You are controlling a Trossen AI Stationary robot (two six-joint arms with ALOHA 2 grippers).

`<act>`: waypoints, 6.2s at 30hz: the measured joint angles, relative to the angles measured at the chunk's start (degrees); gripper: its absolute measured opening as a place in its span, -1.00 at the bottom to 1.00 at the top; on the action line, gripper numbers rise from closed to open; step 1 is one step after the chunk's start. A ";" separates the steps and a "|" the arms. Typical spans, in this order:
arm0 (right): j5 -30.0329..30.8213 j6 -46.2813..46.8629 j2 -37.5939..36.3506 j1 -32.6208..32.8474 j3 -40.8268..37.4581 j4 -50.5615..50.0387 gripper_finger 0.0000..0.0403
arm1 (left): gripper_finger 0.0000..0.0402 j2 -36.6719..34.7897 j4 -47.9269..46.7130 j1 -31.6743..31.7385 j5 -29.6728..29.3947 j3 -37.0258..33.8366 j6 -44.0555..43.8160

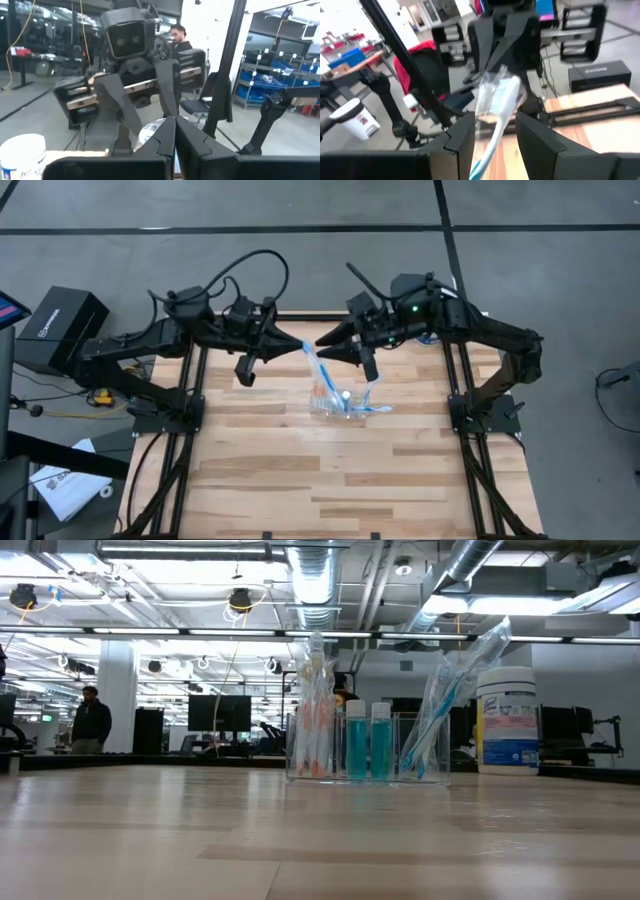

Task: Pick & Place toothbrushing station
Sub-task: Put the blue toothbrush into the transparent organizer

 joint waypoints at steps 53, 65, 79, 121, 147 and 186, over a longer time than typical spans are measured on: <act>-9.01 3.57 0.81 -2.08 0.11 2.66 -0.16 | -1.00 4.19 13.23 0.55 1.70 -0.05 -0.27; -8.99 3.55 0.79 -2.06 0.11 3.00 -0.27 | -1.00 6.75 16.55 0.55 4.01 -0.04 -2.24; -8.95 2.76 0.79 -2.66 0.11 3.06 -0.42 | -1.00 6.69 17.06 1.29 6.01 -0.04 -3.41; 7.46 -6.56 -3.50 -5.31 0.11 3.70 -1.00 | -0.65 1.30 -19.97 27.84 14.30 -0.17 11.80; 56.34 12.08 -21.88 15.77 -59.26 45.22 -1.00 | -0.65 1.22 -21.89 27.98 18.01 -1.20 13.75; 60.05 14.90 -22.29 10.54 -80.11 51.61 -1.00 | -0.78 1.27 -21.87 27.87 17.66 -1.19 14.84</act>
